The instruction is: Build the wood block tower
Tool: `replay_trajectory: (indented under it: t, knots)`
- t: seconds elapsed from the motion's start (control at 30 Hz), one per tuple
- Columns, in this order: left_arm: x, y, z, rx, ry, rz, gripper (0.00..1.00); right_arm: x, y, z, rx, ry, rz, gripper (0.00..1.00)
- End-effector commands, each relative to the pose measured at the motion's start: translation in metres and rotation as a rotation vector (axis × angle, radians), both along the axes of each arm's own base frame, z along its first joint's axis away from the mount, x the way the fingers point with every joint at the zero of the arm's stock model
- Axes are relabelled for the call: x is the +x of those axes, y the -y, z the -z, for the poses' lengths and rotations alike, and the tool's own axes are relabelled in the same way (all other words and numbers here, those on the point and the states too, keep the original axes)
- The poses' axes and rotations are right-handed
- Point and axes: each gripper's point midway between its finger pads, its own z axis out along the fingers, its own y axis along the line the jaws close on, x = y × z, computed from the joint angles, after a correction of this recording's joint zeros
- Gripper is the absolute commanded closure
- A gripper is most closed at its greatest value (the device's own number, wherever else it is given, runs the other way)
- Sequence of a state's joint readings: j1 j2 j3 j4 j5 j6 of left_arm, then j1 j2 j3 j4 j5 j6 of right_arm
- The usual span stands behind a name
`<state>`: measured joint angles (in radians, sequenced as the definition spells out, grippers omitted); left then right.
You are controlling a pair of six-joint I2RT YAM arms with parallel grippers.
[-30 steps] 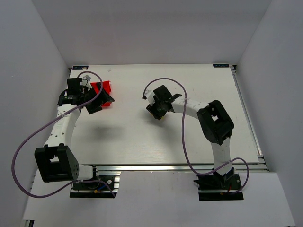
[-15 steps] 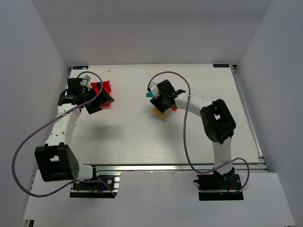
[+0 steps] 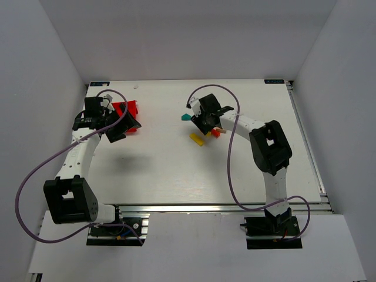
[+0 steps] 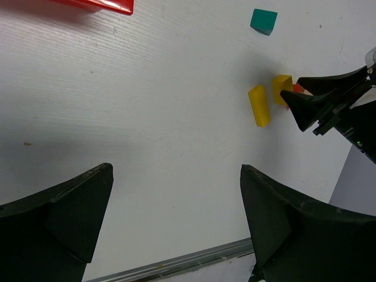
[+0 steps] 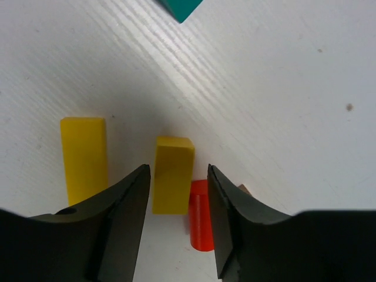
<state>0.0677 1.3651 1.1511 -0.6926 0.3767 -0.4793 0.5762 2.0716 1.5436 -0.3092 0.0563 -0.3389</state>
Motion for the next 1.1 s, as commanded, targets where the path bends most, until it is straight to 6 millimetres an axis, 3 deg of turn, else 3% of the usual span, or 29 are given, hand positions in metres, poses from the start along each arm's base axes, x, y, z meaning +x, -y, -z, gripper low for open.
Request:
replay_trajectory:
  t: [0.0,0.17,0.23,0.27,0.37,0.47,0.53,0.57,0.6,0.63,0.67,0.8,0.97,1.07]
  knots:
    - [0.001,-0.001,-0.010,0.017,0.021,-0.002,0.02,-0.005,-0.015,-0.003,0.042,-0.041,-0.051,0.49]
    - [-0.002,-0.002,-0.017,0.023,0.036,-0.005,0.02,-0.003,-0.003,0.009,0.003,-0.054,0.003,0.49]
    - [-0.003,-0.002,-0.017,0.026,0.039,-0.007,0.02,-0.008,-0.002,0.011,0.012,-0.058,-0.006,0.54]
    - [-0.003,-0.002,-0.018,0.023,0.039,-0.011,0.02,-0.009,-0.002,0.008,0.018,-0.055,-0.007,0.63]
    - [-0.001,0.002,-0.019,0.002,0.041,0.008,0.02,-0.010,-0.008,-0.015,0.059,-0.009,-0.027,0.79]
    - [0.004,0.014,-0.026,-0.052,0.072,0.059,0.02,-0.019,-0.027,-0.054,0.170,0.069,-0.164,0.81]
    - [0.006,0.033,-0.035,-0.126,0.122,0.128,0.02,-0.035,-0.042,-0.087,0.276,0.109,-0.263,0.82]
    - [0.000,0.043,-0.033,-0.160,0.106,0.161,0.02,-0.036,-0.042,-0.084,0.276,0.108,-0.264,0.82]
    - [0.004,0.053,-0.035,-0.189,0.145,0.205,0.02,-0.049,-0.053,-0.096,0.335,0.097,-0.327,0.82]
    - [0.004,0.059,-0.036,-0.219,0.152,0.234,0.02,-0.059,-0.057,-0.094,0.356,0.079,-0.360,0.82]
    - [-0.002,0.087,-0.041,-0.261,0.165,0.331,0.02,-0.072,-0.067,-0.099,0.407,0.059,-0.427,0.82]
    - [-0.004,0.131,-0.032,-0.292,0.139,0.445,0.02,-0.111,-0.093,-0.116,0.522,0.070,-0.582,0.81]
    - [-0.006,0.164,-0.040,-0.312,0.172,0.532,0.02,-0.121,-0.106,-0.132,0.563,0.101,-0.617,0.81]
    - [-0.011,0.177,-0.027,-0.303,0.128,0.550,0.05,-0.128,-0.112,-0.142,0.585,0.122,-0.640,0.81]
